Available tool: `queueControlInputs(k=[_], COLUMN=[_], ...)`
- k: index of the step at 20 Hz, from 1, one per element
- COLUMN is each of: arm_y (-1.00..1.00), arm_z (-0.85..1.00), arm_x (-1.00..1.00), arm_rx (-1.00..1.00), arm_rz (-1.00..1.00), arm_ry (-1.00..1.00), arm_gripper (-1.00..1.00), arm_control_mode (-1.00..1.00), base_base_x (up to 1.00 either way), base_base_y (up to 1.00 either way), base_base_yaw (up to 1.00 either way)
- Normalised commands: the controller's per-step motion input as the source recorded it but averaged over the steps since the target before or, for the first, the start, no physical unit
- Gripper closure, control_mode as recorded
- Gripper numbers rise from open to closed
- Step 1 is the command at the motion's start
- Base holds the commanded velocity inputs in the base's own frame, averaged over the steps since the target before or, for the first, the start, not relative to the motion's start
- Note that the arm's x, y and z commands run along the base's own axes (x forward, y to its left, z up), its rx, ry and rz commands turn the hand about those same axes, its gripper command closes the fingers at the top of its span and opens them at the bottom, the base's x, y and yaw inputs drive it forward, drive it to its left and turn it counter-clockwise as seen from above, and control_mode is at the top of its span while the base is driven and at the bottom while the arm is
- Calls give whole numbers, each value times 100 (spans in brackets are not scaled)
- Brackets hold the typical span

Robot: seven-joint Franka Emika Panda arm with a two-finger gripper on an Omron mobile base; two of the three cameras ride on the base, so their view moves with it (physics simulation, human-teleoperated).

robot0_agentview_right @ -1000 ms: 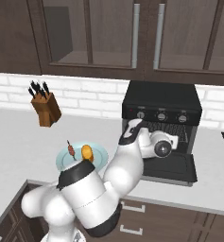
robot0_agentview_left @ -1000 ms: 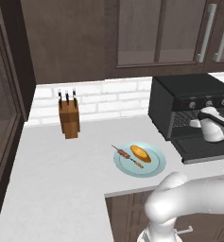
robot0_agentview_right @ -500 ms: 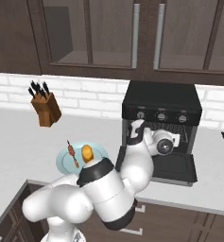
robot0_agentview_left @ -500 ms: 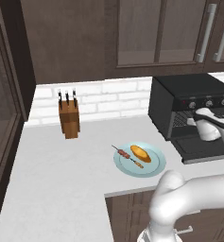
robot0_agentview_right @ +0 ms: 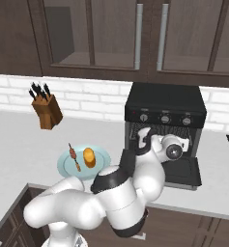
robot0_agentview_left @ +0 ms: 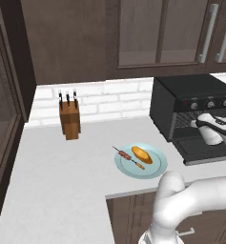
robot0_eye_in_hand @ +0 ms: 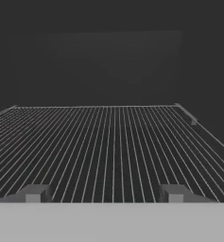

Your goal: Pick up the kebab skewer and baguette bread, and place them inside the toaster oven. Close the toaster oven door and start by setting the timer.

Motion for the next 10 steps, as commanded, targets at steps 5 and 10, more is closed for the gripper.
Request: queueControlInputs(k=[5,10], arm_y=[0,0], arm_z=[-8,-32], arm_x=[0,0], arm_rx=[0,0], arm_rz=[0,0], arm_ry=[6,5], arm_gripper=[-100,-100], arm_control_mode=[-100,-100], base_base_x=[0,0], base_base_y=[0,0], base_base_yaw=[0,0])
